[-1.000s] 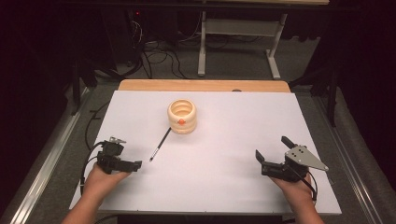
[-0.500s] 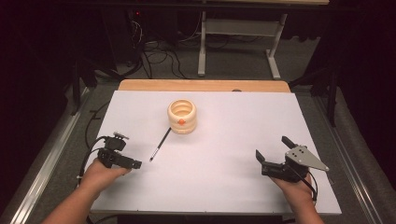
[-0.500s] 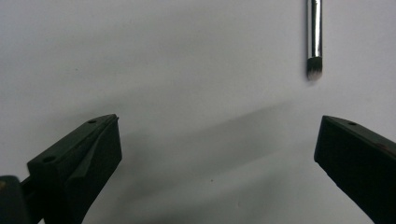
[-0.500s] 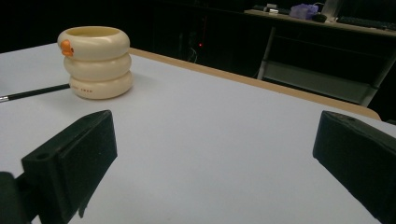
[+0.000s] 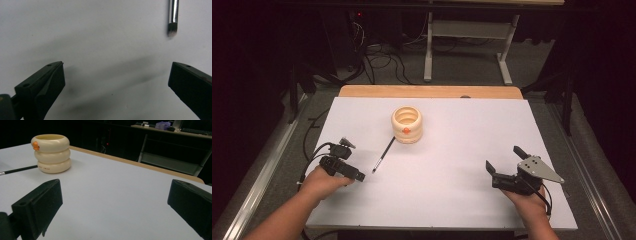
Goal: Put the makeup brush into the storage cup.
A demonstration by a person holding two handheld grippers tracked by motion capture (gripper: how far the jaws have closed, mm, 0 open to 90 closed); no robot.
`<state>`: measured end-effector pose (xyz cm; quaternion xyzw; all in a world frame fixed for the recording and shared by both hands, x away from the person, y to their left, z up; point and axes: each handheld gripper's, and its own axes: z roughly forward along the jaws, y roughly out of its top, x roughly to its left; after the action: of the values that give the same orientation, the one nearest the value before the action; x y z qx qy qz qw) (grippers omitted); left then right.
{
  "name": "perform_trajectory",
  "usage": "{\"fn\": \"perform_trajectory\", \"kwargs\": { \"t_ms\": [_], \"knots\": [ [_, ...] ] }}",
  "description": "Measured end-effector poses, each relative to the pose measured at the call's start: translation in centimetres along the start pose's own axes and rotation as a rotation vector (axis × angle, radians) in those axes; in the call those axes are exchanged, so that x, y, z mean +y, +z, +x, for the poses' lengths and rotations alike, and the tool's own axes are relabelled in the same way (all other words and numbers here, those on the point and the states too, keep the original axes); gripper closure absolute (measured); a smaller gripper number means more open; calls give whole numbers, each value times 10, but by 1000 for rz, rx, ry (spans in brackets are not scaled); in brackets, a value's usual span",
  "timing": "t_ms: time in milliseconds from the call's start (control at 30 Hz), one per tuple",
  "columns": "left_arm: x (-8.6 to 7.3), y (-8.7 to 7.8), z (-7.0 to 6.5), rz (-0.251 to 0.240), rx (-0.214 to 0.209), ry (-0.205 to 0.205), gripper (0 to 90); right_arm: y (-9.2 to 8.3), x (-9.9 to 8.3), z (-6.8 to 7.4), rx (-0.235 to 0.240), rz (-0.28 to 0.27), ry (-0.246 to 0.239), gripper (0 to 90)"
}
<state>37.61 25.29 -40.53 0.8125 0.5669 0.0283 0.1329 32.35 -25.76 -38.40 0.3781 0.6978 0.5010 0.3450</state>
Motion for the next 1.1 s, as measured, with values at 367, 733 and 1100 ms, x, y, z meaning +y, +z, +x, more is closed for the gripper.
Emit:
{"fn": "perform_trajectory", "kwargs": {
  "t_ms": [367, 733, 1100],
  "knots": [
    [15, -6, -4, 36, -31, 19, 20, -1, 0, 0, -3, -3, 3, 10],
    [33, -11, -12, 37, -63, 45, 46, 0, 1, 0, 3, -11, -5, 11],
    [50, -6, -20, 51, -77, 64, 103, -1, 1, 0, -1, -8, -5, 11]
  ]
}}
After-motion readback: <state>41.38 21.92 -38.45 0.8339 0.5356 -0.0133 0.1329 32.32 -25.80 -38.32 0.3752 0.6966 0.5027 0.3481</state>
